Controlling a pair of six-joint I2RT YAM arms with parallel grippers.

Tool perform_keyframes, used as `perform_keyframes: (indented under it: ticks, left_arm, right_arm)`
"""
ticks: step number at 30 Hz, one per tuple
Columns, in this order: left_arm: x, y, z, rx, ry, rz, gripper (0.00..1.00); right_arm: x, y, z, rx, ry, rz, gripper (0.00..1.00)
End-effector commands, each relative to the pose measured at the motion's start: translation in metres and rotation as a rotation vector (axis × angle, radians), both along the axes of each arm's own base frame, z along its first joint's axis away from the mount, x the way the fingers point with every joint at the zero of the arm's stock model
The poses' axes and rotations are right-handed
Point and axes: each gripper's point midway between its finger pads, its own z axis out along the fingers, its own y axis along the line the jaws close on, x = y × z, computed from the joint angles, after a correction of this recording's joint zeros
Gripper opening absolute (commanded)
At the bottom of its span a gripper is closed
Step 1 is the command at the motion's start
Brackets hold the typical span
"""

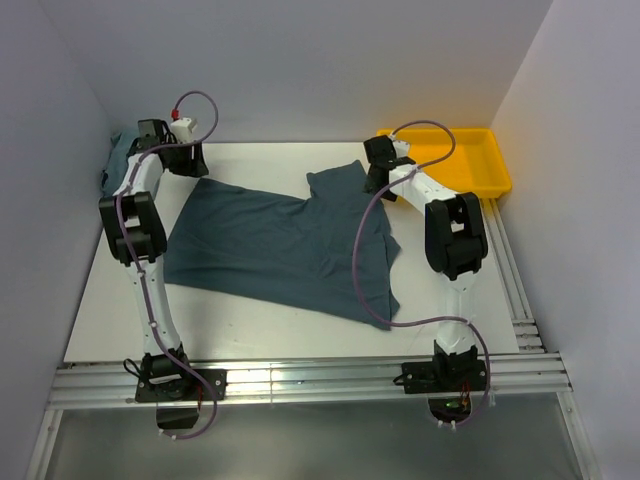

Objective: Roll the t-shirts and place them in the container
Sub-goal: Fold the tshirt

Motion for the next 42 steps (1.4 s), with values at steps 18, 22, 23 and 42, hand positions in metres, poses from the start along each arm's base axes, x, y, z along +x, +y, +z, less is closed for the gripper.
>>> perform_keyframes:
  ticks: [18,22,23,42]
  left_arm:
    - [0.007,-0.011,-0.016,0.037,0.035,-0.016,0.57]
    - [0.006,-0.015,-0.014,0.043,0.040,-0.026,0.46]
    - [0.007,-0.015,-0.013,0.048,0.036,-0.029,0.38]
    - [0.014,-0.019,0.018,0.053,-0.025,-0.012,0.00]
  right_arm:
    - [0.012,-0.003,-0.006,-0.028,0.032,0.034,0.45]
    - [0.010,-0.005,-0.006,-0.037,0.041,0.040,0.45]
    - [0.010,-0.005,-0.005,-0.038,0.040,0.038,0.45]
    - [0.001,-0.003,-0.013,-0.026,0.061,0.044,0.25]
